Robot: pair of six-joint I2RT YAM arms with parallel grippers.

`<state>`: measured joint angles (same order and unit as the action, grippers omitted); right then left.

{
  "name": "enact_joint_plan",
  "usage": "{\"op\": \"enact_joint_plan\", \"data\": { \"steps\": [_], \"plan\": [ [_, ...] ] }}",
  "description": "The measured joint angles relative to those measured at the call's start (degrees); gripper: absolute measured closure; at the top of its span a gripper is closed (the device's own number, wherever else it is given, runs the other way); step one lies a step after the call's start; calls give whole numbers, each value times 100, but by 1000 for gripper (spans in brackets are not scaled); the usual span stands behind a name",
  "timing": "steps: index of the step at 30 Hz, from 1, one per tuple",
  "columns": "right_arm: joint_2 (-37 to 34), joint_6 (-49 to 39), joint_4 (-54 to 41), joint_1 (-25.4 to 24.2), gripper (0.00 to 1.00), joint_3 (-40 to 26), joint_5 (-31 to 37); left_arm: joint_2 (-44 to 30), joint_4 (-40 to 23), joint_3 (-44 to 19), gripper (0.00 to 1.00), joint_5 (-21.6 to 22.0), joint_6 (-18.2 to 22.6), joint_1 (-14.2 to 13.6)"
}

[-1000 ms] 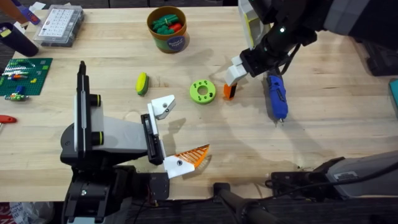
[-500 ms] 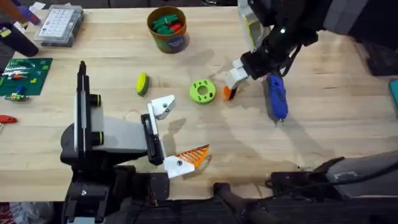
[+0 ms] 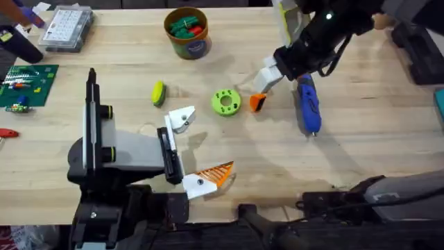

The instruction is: Pick up the gripper from the table and insert it into the empty holder that is missing its gripper. Then pick up a screw, insert it into the mounting hole, and use the screwdriver to tighten it. Finally, clean up the table by picking up the vegetable and placing it into the bucket.

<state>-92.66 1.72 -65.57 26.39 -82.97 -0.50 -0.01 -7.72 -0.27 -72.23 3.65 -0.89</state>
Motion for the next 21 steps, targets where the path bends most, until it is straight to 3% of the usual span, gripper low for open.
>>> {"op": "enact_joint_plan", "data": {
  "steps": [12,21],
  "plan": [
    [18,4,-223,36,32,-28,-582,0,0,0,10,0,1,0],
    [18,117,13,395,32,-28,-645,0,2,0,10,0,1,0]
  ]
}}
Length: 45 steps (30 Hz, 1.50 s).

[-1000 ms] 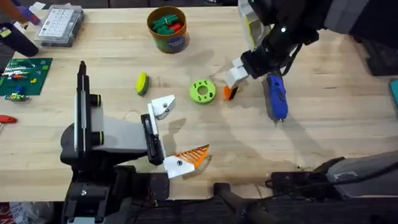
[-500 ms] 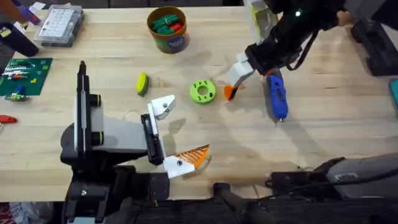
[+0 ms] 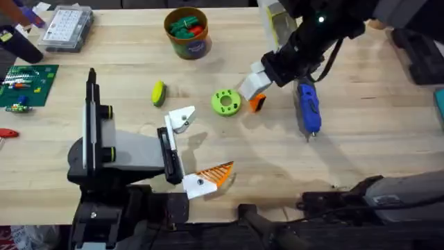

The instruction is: Pick up the gripper from the table and insert it into the empty holder that is missing its gripper. Then pick up a screw, insert it into the mounting hole, and use the screwdriver to tighten it. Finally, clean up the table by picking up the vegetable and placing it into the bucket.

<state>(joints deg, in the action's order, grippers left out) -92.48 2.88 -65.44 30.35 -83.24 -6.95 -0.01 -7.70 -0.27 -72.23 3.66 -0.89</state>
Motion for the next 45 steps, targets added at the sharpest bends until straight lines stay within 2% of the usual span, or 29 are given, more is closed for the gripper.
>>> {"op": "enact_joint_plan", "data": {
  "steps": [18,30,45],
  "plan": [
    [-22,443,388,53,32,328,266,0,0,0,10,0,0,0],
    [-696,675,476,99,32,332,285,0,-1,0,10,0,0,0],
    [-713,970,604,99,40,332,457,0,-1,0,10,0,0,0]
  ]
}}
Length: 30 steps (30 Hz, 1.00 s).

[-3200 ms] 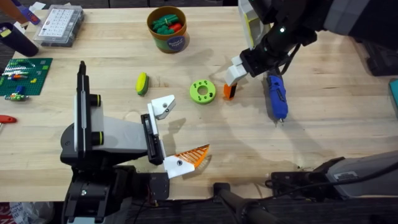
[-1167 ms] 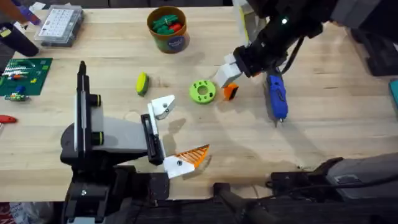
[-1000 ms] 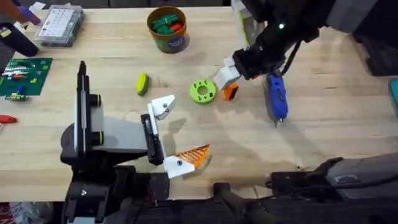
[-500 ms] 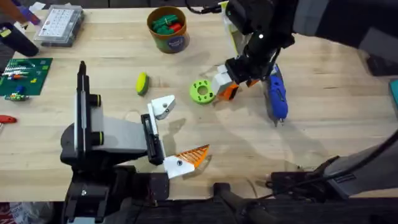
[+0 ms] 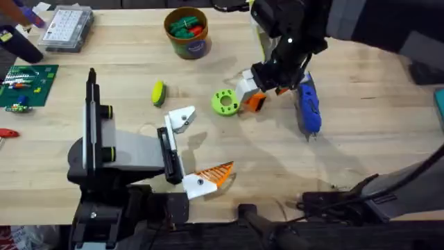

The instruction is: Pick up the gripper from the table and insert it into the empty holder that is missing its gripper. Then pick up a screw, insert it into the mounting hole, and use the screwdriver to tighten it. Finally, clean up the table by picking up the vegetable and placing it into the bucket.

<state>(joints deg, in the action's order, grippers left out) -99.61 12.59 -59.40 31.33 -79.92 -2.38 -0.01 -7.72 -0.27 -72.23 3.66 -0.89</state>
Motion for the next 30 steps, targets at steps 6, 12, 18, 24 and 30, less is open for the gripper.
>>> {"op": "enact_joint_plan", "data": {
  "steps": [6,12,18,24,30],
  "plan": [
    [0,49,-9,0,45,0,-3,0,0,0,10,0,0,0],
    [-8,56,-5,6,66,0,-1,0,0,0,10,0,0,0],
    [-251,70,-16,60,95,0,-2,0,0,0,10,0,-2,0],
    [-375,71,-6,81,152,7,-2,0,0,0,10,0,-1,0],
    [-375,73,-13,81,300,7,-3,0,0,0,10,0,0,0]
  ]
}}
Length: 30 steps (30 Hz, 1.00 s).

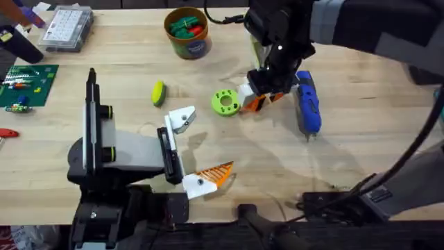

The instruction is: Pick up the gripper from the table and insert it into the empty holder that is missing its gripper. Then pick up a screw, insert it into the mounting hole, and use the screwdriver to tighten it. Finally, clean up the table by picking up the vegetable and placing it into the bucket.

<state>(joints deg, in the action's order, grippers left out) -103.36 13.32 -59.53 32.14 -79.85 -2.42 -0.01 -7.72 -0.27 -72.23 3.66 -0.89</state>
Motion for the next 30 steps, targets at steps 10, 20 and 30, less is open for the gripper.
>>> {"op": "enact_joint_plan", "data": {
  "steps": [10,20,30],
  "plan": [
    [1,-4,44,0,990,2,0,0,-1,0,10,0,0,0],
    [1,-4,43,0,994,2,0,0,-1,0,10,0,0,0],
    [237,-4,-199,0,995,-65,0,0,-1,0,10,0,0,0]
  ]
}}
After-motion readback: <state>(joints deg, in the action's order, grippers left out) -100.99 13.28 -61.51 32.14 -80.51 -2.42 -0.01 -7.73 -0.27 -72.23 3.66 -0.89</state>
